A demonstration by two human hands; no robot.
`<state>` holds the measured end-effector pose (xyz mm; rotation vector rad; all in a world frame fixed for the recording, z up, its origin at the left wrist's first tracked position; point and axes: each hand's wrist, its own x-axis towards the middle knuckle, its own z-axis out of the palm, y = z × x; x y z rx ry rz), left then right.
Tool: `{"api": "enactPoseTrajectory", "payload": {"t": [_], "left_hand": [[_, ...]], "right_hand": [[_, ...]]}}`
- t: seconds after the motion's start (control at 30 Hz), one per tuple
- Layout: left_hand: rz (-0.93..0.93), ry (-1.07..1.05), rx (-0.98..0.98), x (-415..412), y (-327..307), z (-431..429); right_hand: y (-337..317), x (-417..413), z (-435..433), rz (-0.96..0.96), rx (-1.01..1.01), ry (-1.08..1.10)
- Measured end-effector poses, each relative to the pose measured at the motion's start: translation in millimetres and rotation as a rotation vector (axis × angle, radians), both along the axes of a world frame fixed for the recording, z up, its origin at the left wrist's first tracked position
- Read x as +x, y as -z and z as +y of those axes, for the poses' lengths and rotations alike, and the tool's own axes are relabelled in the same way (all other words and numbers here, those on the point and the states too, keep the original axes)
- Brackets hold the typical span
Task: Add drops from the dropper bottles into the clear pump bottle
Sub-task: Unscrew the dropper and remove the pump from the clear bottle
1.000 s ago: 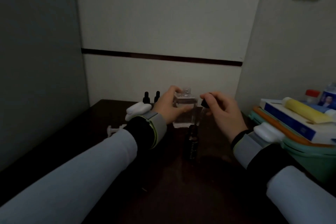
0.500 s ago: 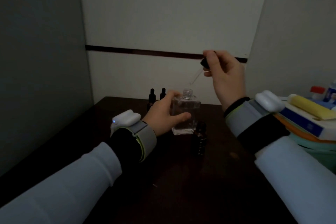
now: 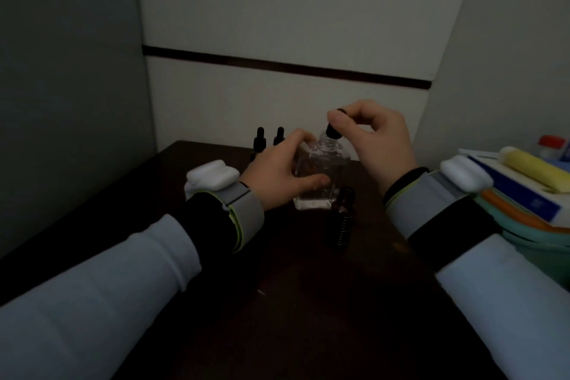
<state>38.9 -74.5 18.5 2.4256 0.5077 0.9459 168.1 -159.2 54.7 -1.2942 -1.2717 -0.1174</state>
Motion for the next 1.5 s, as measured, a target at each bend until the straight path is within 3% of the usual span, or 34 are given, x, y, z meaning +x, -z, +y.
{"api": "enactPoseTrajectory", "payload": {"t": [0.17,1.23,1.33,1.5], "left_hand": [[-0.017,0.014,-0.004,-0.3,0.4,-0.7],[-0.023,0.039,-0.002,0.3,2.0,0.8],[-0.013,0.031,0.001,0.8,2.3,1.6],[-0.013,0.03,-0.019,1.4,4.0,3.2]], "right_hand": [[2.9,-1.2,1.5,0.106,-0.015,-0.048],[6.4,-7.1,4.4,0.143,0.027,-0.067],[2.1,-7.8,3.0,0.184,0.1,-0.039],[-29.4,-3.1,-16.6,0.3,0.401,0.022]]}}
